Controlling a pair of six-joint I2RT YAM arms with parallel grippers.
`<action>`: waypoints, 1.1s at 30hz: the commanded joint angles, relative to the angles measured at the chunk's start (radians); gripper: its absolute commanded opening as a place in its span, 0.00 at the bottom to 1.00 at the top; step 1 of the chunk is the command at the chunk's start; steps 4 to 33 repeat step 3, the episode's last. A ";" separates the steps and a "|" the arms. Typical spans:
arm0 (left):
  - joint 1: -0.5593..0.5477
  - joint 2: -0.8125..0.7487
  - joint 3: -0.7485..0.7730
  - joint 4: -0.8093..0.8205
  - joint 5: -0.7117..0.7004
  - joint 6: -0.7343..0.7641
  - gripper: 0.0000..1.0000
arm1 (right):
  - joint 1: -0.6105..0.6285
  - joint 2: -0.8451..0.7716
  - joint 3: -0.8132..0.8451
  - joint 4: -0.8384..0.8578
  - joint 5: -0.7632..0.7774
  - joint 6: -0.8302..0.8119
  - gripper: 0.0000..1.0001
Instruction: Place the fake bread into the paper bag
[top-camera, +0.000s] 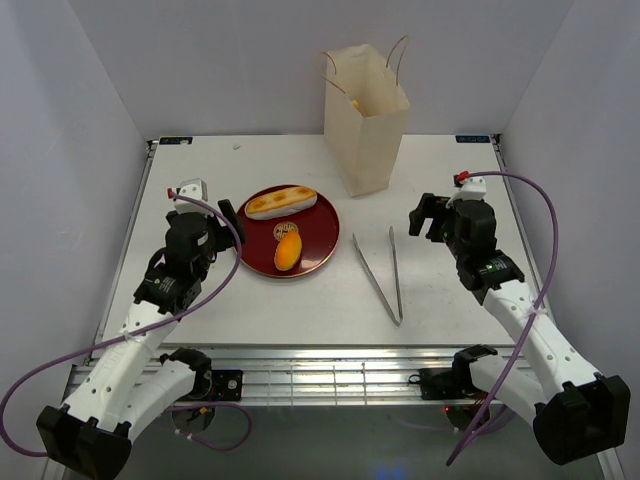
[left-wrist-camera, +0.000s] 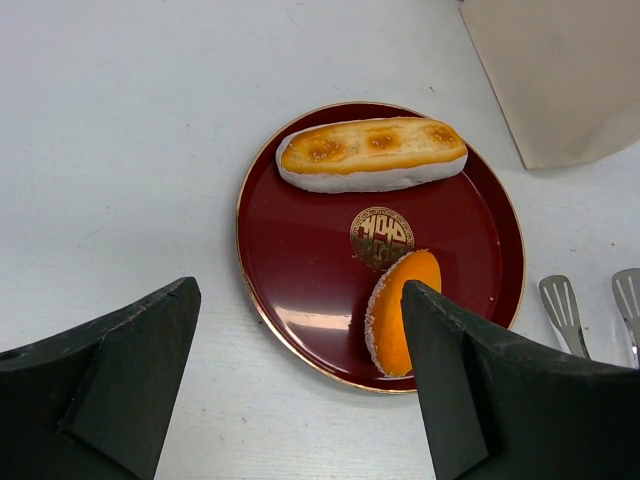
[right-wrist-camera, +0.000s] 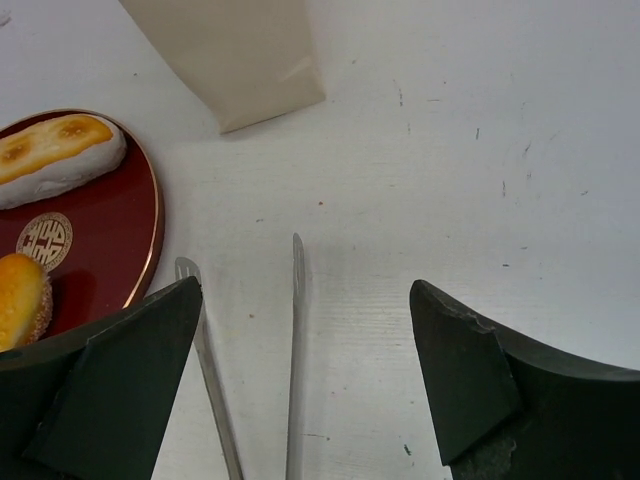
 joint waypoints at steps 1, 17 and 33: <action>0.000 -0.002 0.000 0.005 0.004 0.008 0.92 | 0.004 0.001 -0.002 0.022 0.017 0.013 0.90; 0.000 0.005 0.000 0.005 0.003 0.008 0.92 | 0.004 0.013 0.001 0.013 0.015 0.013 0.90; 0.000 0.005 0.000 0.005 0.003 0.008 0.92 | 0.004 0.013 0.001 0.013 0.015 0.013 0.90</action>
